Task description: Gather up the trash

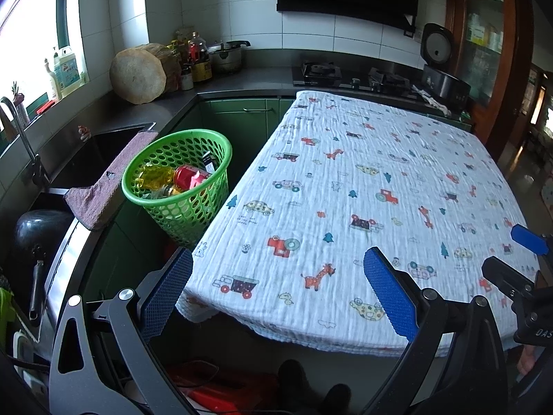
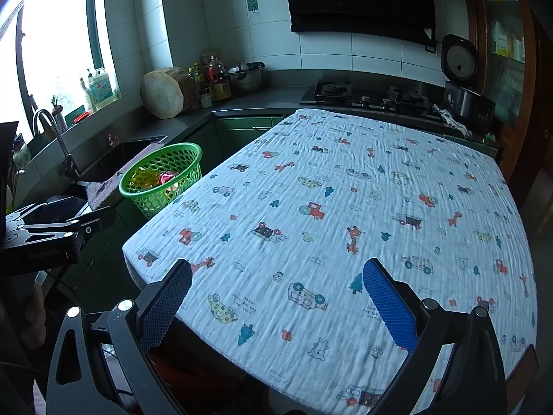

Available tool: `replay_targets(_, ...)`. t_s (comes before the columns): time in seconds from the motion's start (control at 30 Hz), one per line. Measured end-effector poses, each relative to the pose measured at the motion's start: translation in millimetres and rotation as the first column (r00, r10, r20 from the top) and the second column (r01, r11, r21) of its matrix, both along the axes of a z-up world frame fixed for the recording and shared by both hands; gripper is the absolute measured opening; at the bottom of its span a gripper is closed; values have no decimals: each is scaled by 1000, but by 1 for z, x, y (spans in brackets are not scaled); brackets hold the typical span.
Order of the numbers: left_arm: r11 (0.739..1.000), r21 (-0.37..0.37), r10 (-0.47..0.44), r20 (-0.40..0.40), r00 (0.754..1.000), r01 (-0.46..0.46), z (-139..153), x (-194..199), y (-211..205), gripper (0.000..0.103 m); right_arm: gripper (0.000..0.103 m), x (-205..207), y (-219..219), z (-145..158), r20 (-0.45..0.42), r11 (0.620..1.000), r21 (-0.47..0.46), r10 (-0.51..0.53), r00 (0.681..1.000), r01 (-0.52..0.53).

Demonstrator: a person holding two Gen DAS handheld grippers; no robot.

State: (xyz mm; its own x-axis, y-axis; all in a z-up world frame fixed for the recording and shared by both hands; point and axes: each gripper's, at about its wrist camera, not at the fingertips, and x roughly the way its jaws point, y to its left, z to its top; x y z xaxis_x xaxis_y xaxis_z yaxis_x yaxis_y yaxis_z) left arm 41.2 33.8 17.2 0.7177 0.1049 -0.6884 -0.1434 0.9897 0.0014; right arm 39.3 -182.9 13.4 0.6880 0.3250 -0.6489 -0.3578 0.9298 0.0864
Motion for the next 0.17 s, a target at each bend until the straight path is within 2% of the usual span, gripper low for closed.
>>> replay_targets(0.17, 1000, -5, 0, -5, 1000, 0, -2, 0, 1, 98, 96, 0, 1, -1, -2, 1000, 1, 2, 1000, -2)
